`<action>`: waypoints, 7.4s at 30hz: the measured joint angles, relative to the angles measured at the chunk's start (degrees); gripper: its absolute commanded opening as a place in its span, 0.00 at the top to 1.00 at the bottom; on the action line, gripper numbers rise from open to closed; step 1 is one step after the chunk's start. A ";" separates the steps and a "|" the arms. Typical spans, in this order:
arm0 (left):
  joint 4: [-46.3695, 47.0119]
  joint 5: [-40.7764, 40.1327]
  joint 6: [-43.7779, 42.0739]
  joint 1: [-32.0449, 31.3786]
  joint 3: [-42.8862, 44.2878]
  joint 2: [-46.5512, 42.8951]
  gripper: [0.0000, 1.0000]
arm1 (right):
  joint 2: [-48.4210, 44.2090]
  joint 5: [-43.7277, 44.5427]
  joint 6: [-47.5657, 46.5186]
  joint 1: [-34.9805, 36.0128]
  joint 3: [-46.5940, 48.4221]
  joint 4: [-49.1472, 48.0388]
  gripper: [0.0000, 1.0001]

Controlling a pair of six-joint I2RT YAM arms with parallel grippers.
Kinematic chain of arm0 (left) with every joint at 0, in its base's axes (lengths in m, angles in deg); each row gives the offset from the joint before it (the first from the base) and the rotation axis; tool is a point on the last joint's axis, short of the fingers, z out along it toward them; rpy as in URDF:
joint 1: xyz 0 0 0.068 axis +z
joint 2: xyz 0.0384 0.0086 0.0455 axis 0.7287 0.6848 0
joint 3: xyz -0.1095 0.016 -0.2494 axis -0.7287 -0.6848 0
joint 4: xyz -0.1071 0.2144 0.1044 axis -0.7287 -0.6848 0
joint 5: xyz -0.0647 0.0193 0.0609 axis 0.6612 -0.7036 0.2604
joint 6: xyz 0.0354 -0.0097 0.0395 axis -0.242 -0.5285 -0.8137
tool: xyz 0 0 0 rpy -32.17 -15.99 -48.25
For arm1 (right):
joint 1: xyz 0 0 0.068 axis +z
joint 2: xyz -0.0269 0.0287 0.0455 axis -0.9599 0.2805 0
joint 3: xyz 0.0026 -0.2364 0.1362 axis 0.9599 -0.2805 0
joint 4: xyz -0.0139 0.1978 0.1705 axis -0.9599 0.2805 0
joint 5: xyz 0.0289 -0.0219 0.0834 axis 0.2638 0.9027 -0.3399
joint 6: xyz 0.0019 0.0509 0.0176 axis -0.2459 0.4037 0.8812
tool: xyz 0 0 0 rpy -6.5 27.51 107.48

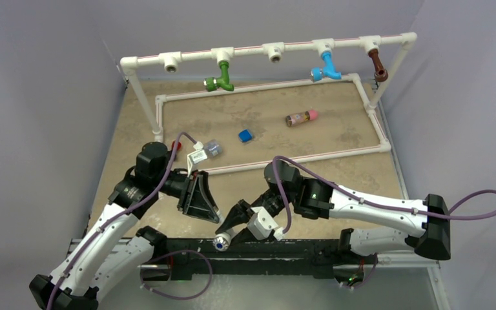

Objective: Install the water faucets

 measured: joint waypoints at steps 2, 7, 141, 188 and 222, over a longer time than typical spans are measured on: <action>0.44 0.26 0.33 0.00 -0.04 -0.02 0.94 | 0.00 0.02 0.07 0.07 0.00 -0.22 1.00; 1.79 0.59 0.81 0.00 -0.20 -0.26 1.00 | 0.00 0.02 0.74 0.13 0.00 -0.94 0.92; 27.43 -33.99 55.15 0.11 -14.51 -16.79 0.31 | -13.31 44.22 21.62 0.02 -34.49 -61.22 1.00; 11.30 -100.02 -46.82 2.29 72.08 46.36 1.00 | -25.09 68.74 36.98 0.07 -25.81 -27.52 1.00; 12.76 -80.46 -31.12 31.08 73.55 66.82 1.00 | -25.07 62.16 39.21 0.07 -25.40 -26.77 1.00</action>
